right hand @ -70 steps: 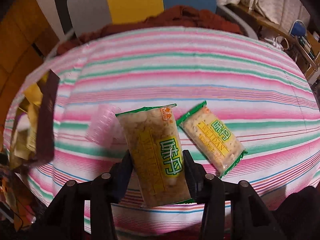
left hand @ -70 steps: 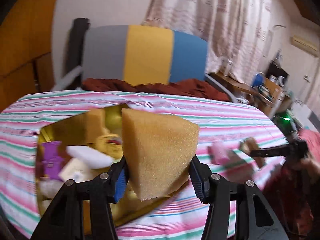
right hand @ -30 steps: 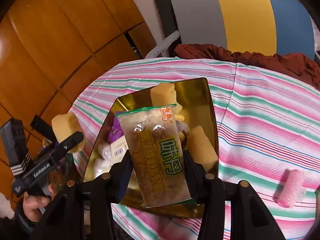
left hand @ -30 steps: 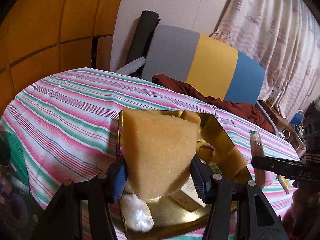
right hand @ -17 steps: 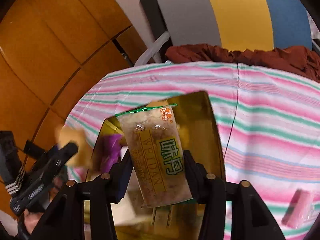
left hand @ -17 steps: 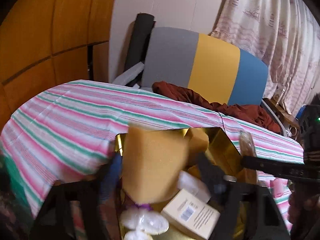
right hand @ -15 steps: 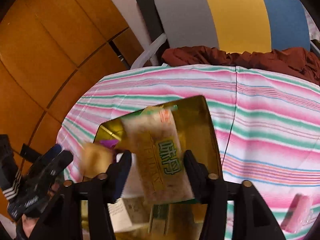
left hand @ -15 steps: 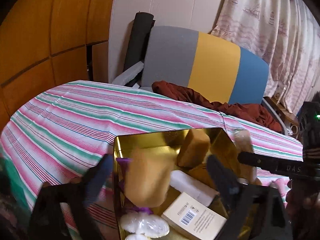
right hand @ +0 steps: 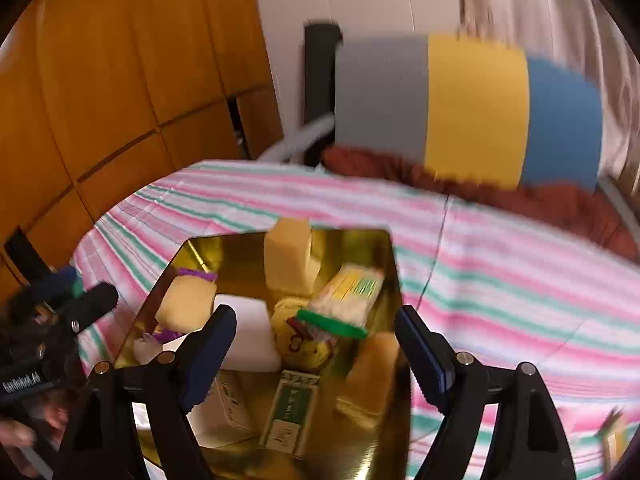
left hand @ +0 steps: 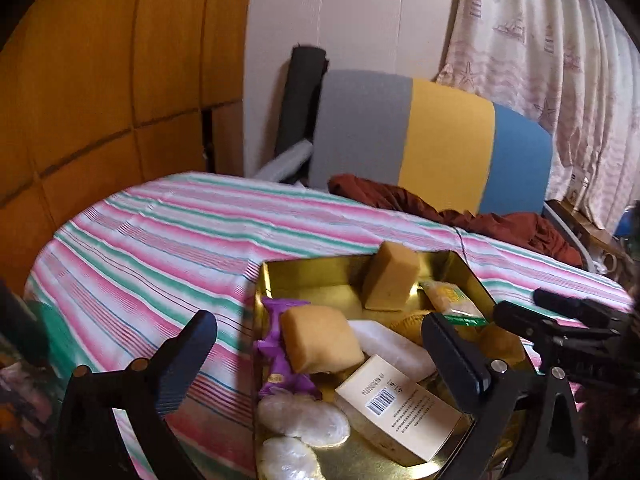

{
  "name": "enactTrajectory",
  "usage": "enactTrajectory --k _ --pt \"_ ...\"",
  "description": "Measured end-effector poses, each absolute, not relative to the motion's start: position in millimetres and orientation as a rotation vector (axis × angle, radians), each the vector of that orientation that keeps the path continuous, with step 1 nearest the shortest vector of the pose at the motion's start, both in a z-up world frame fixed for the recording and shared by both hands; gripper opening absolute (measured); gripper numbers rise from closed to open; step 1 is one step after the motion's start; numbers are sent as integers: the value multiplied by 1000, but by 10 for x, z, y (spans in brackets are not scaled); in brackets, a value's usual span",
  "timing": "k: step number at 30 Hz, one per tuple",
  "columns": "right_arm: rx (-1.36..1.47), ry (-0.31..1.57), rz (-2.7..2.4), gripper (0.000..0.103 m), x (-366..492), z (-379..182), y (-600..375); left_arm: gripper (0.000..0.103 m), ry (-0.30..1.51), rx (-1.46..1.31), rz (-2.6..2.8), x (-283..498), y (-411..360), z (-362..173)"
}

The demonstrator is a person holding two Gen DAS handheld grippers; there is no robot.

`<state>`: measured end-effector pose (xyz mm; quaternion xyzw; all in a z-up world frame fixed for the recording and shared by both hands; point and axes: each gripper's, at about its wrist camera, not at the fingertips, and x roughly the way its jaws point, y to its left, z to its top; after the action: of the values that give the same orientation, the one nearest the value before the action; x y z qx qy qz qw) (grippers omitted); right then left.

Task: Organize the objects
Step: 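Open both tools to drop the sponge and snack packet into the tray, then reach the left tool to the pink hair roller on the sheet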

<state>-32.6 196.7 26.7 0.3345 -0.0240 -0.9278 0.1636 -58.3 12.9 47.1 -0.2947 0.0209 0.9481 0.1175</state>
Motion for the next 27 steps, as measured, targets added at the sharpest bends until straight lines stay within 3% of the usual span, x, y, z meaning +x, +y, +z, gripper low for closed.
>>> enactTrajectory --k 8,18,24,27 --pt "878 -77 -2780 83 13 360 2083 103 112 -705 2850 -203 183 627" --pt "911 -79 -2770 83 318 272 2184 103 119 -800 2797 -27 341 516" --pt "944 -101 -2777 103 393 203 2305 103 150 -822 2740 81 454 456" --pt "959 -116 -2787 103 417 164 2387 103 159 -826 2720 101 494 445"
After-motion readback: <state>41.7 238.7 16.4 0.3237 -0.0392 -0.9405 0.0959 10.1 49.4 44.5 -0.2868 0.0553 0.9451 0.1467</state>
